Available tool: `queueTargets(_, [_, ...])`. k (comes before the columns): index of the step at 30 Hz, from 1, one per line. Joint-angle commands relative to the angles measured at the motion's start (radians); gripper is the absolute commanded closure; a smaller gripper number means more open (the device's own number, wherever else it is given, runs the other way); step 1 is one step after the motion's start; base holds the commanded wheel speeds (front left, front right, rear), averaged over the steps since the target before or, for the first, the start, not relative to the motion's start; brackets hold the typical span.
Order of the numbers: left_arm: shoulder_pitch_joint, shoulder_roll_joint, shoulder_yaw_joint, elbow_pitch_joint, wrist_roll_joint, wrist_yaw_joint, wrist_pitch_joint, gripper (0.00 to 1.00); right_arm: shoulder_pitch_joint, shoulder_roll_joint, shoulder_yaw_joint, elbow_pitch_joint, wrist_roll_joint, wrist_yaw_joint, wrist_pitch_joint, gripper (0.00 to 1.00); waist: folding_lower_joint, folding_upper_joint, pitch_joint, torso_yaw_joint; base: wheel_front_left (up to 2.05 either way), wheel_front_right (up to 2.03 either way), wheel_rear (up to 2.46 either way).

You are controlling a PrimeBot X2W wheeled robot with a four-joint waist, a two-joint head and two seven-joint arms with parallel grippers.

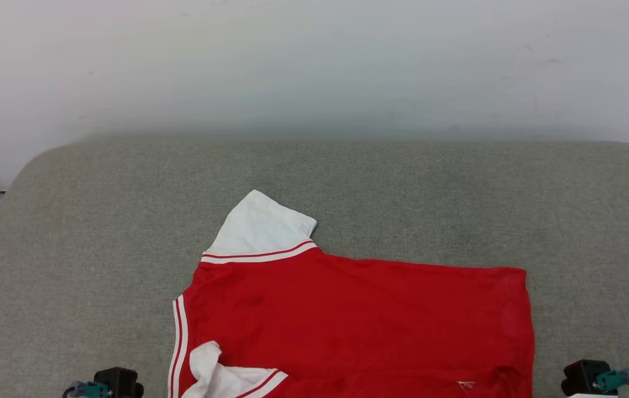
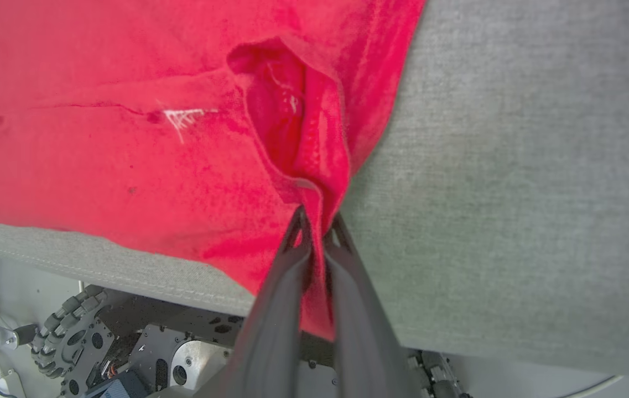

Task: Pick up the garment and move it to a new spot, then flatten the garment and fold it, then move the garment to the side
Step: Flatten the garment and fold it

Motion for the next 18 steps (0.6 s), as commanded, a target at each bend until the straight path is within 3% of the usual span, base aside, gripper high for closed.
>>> queueTargets(1, [-0.024,-0.01,-0.003,0.014,0.006,-0.01,-0.008,0.0,0.005,0.004,-0.001,0.002,-0.002,-0.001,-0.026,0.0,0.0001,-0.0001,0.002,-0.001,0.0,0.0,0.0])
queueTargets(5, [-0.068,-0.021,-0.001,0.059,0.038,-0.034,-0.047,0.0,-0.009,0.013,0.013,-0.013,-0.012,-0.001,-0.191,0.0,0.0001,-0.0001,0.001,-0.008,0.0,0.0,0.0])
queueTargets(11, [-0.136,-0.009,0.022,0.053,0.161,-0.012,-0.203,0.0,-0.047,0.033,-0.001,-0.05,-0.077,-0.001,-0.489,0.0,0.0001,-0.0001,-0.004,-0.03,0.0,0.0,0.0])
queueTargets(18, [-0.241,-0.043,0.064,0.031,0.257,0.022,-0.373,0.0,-0.117,0.059,-0.009,-0.128,-0.172,-0.001,-0.637,0.0,0.0001,-0.0001,0.038,-0.067,0.0,0.0,0.0])
